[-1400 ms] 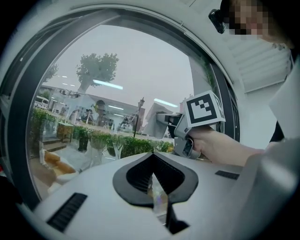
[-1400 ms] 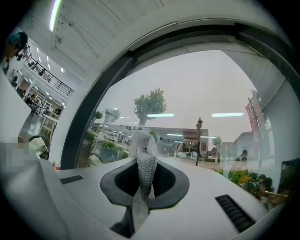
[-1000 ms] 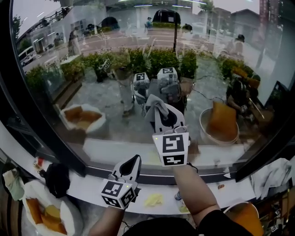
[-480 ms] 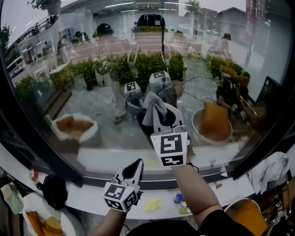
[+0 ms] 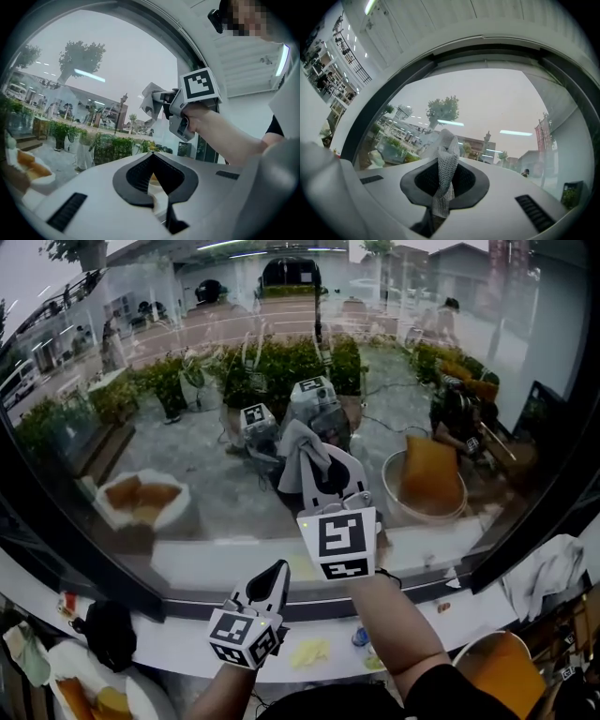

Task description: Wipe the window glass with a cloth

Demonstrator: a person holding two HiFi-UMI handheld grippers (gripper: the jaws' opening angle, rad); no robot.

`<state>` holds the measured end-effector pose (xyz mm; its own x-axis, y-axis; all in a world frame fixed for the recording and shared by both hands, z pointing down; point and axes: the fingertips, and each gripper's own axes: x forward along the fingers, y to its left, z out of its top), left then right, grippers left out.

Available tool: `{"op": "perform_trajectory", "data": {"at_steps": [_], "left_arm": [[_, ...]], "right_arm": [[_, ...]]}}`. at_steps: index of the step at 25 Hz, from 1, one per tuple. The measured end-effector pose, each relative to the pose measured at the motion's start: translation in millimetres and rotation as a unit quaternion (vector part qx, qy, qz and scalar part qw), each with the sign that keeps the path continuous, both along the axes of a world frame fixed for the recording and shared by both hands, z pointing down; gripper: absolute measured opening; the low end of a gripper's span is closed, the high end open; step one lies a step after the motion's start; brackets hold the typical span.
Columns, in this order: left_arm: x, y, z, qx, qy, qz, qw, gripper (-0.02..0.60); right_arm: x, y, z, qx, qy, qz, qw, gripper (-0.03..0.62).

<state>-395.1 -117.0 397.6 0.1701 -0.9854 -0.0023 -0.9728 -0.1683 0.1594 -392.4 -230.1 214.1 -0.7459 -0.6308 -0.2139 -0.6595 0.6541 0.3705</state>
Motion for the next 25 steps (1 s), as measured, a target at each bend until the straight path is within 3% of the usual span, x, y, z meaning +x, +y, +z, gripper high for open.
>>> {"op": "perform_trajectory", "data": {"at_steps": [8,17,25], "left_arm": [[17.6,-4.5,-1.4,0.001,-0.001,0.022,0.9998,0.008],[83.5,-35.2,-2.2,-0.001,-0.008,0.047,0.9988,0.008],[164.5,-69.8,-4.5,-0.006,-0.012,0.069,0.9976,0.008]], "right_arm": [[26.6,-11.5,4.1,-0.002,0.008,0.021,1.0,0.041],[121.3,-59.6,8.9,-0.009,0.006,0.07,0.997,0.041],[221.0,-103.6,15.3,-0.02,0.0,0.104,0.994,0.041]]}}
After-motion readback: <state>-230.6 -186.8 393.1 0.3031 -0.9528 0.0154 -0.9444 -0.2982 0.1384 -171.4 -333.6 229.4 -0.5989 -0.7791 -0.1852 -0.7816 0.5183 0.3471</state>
